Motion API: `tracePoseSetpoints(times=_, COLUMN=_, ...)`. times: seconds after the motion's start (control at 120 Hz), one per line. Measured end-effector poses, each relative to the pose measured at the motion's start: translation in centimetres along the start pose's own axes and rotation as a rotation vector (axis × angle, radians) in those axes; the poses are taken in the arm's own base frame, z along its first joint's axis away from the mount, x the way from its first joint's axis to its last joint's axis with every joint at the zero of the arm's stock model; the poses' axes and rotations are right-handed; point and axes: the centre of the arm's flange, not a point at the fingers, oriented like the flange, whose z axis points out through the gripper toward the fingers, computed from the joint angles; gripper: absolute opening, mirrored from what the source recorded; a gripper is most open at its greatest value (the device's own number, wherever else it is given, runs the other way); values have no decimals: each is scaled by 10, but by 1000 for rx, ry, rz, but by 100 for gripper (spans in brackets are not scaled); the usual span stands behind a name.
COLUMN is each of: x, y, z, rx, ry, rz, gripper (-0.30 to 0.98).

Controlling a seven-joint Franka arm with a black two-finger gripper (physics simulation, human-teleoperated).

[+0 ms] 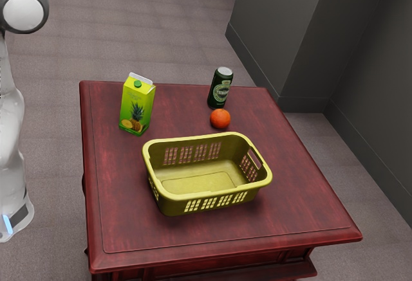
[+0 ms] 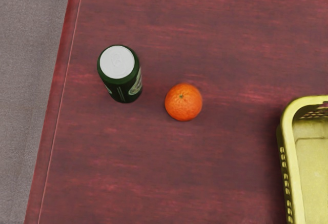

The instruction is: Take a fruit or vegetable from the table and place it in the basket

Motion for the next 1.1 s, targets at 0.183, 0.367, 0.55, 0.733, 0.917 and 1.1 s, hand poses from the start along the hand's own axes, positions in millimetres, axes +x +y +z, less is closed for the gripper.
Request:
tracePoseSetpoints(times=0.183, x=-102, y=-11, z=41, rx=-152, ry=25, rz=39, gripper=68)
tracePoseSetpoints(times=0.367, x=-71, y=36, z=173, rx=-86, ry=-22, rz=98, gripper=68)
tracePoseSetpoints(times=0.55, x=-49, y=6, z=199, rx=9, ry=54, rz=32, gripper=69)
tracePoseSetpoints(times=0.733, x=-31, y=-5, z=268, rx=23, ry=-43, rz=6, gripper=69)
tracePoseSetpoints(times=0.917, x=-17, y=18, z=303, rx=0, ry=-81, rz=32, gripper=69)
tracePoseSetpoints(times=1.1, x=-10, y=31, z=327, rx=-18, ry=-106, rz=44, gripper=69)
